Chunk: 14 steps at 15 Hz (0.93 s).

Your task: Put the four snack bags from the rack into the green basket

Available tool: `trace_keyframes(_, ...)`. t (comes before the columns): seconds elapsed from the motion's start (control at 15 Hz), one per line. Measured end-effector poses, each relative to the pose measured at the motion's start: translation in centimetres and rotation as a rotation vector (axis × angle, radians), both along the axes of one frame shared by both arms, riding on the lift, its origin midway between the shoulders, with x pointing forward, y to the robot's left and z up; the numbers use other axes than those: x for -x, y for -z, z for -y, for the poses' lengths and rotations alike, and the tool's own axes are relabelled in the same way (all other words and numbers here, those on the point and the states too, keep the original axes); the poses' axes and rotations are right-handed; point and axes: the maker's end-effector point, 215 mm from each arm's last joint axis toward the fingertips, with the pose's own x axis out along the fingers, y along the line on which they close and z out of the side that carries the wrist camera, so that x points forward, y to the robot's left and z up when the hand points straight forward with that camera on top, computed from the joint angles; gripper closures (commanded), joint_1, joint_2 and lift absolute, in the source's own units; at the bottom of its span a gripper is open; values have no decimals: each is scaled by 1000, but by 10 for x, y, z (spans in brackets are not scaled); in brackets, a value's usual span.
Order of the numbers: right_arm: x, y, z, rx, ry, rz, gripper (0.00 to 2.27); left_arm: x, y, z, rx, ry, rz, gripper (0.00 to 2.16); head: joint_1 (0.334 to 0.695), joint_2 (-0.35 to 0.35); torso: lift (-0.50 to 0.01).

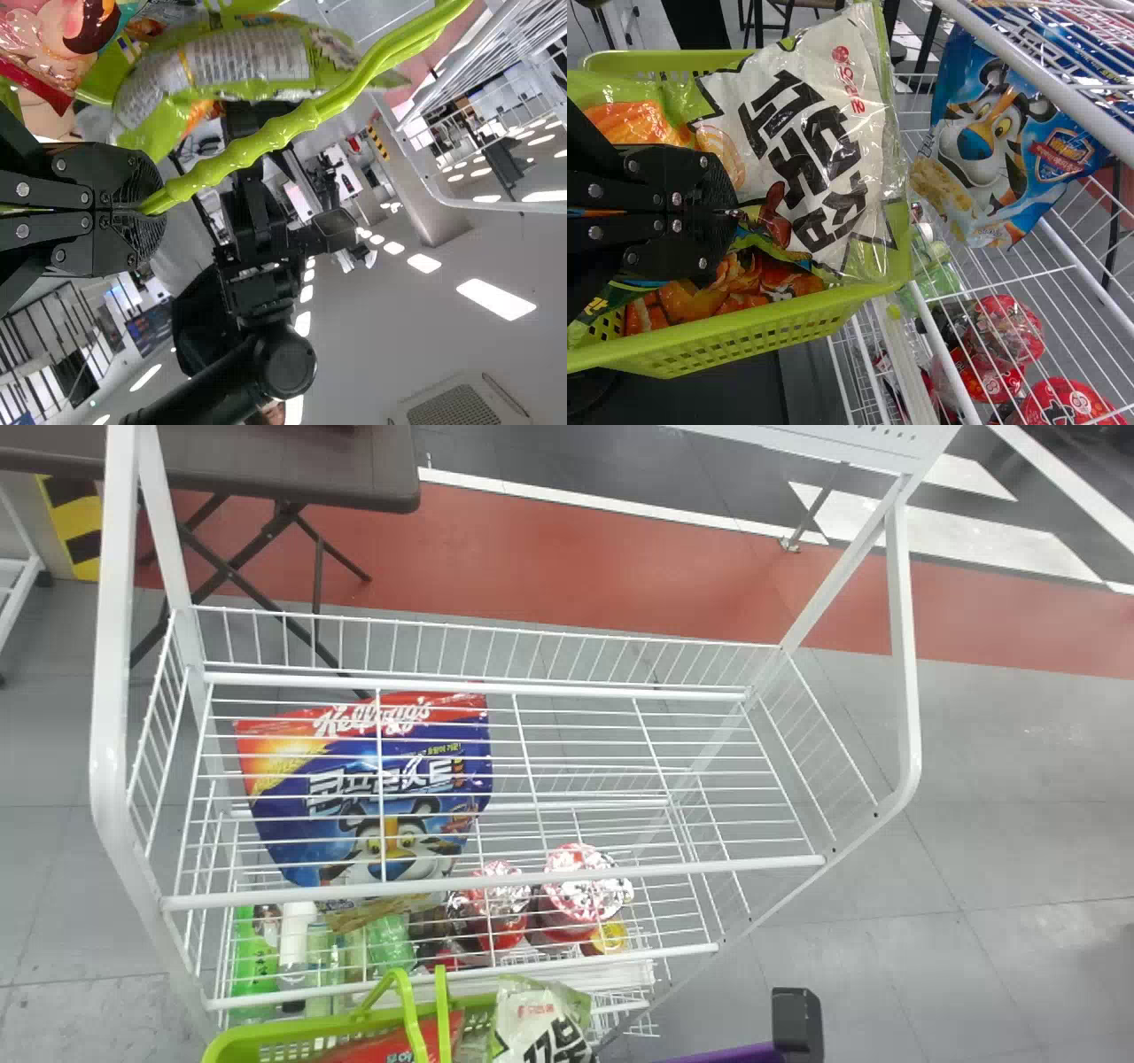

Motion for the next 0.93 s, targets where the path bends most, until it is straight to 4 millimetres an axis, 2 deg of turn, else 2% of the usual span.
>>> trace_keyframes(0.27,-3,17,-19,64,-65,6,2162,0,-2,0,6,3,4,1902,695,-350,-6)
trace_keyframes(0.33,-2,18,-24,69,-78,11,2101,-1,-2,0,5,2,5,1902,695,-350,-6)
trace_keyframes(0.4,-1,19,-29,67,-88,13,1575,-2,-2,-1,3,-1,6,1902,695,-350,-6)
trace_keyframes(0.47,-1,19,-33,61,-93,13,427,-3,-2,-1,2,-2,7,1902,695,-350,-6)
trace_keyframes(0.53,0,18,-36,56,-96,13,-1,-3,-2,-2,1,-3,8,1902,695,-350,-6)
trace_keyframes(0.73,-1,9,-39,53,-104,25,49,-5,-2,0,1,0,9,1902,695,-350,-6)
trace_keyframes(0.93,-4,0,-27,75,-94,29,46,-7,-2,-2,-1,-6,9,1902,695,-350,-6)
